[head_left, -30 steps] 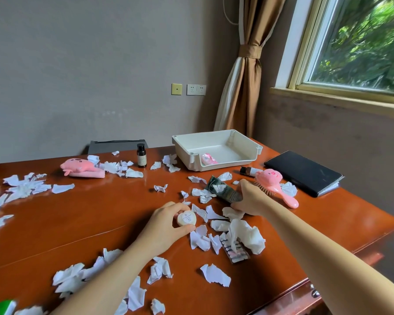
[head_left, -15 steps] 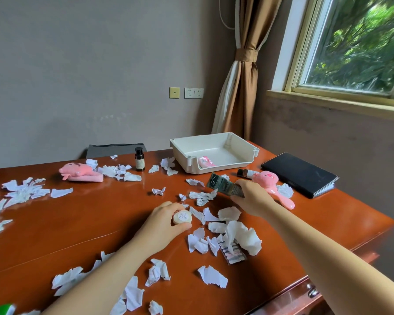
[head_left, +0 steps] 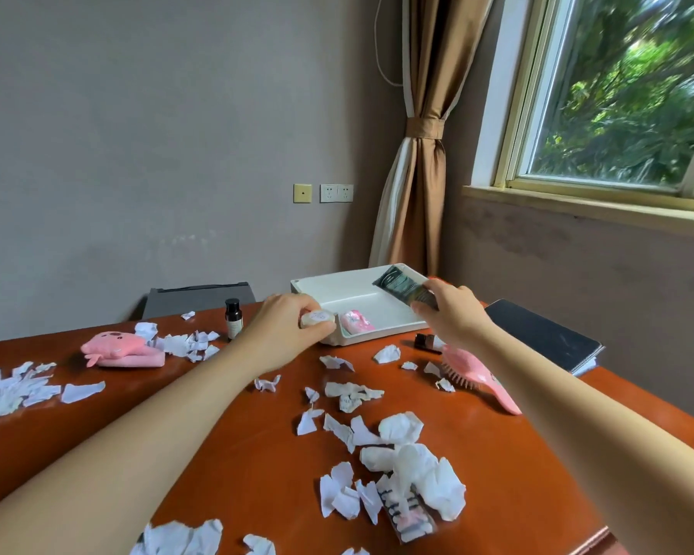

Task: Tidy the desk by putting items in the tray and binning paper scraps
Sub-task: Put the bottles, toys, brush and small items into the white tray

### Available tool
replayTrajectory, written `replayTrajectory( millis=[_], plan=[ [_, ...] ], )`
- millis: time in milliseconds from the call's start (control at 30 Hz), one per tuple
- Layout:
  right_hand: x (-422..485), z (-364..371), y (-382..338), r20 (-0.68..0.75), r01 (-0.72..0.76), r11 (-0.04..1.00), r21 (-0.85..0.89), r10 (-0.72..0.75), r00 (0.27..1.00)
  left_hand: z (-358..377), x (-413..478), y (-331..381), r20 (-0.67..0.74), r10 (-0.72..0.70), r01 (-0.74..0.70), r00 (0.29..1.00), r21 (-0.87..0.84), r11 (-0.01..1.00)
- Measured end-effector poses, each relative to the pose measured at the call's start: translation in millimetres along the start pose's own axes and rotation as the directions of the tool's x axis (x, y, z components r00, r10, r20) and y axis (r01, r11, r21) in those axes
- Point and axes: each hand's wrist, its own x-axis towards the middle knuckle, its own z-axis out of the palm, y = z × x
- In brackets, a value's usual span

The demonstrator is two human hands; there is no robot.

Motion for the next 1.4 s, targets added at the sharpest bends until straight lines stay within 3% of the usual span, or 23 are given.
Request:
replayTrajectory(
  millis=[233, 433, 800, 1033, 1400],
  plan=[
    [59, 14, -3, 0.072, -0.063, 0.993, 0.097, 0.056, 0.996, -1, 85, 2, 0.105, -0.006, -0.003, 0.994, 0.088, 0.996],
    [111, 50, 5, 0.096, -0.048, 0.998, 0.044, 0.044, 0.994, 22, 150, -18, 0.22, -0.012, -0.028, 0.976, 0.178, 0.984],
    [153, 132, 31, 0.253, -0.074, 0.996, -0.043, 0.083, 0.964, 84, 203, -76, 0.518, -0.204, -0.074, 0.831, 0.466, 0.882],
    [156, 160, 31, 0.308, -0.075, 0.993, -0.09, 0.099, 0.946, 96, 207, -76, 0.56, -0.268, -0.145, 0.784, 0.585, 0.798],
    [147, 168, 18, 0.328, -0.056, 0.978, -0.202, 0.121, 0.937, 96, 207, -74, 0.535, -0.266, -0.151, 0.802, 0.612, 0.776]
  ],
)
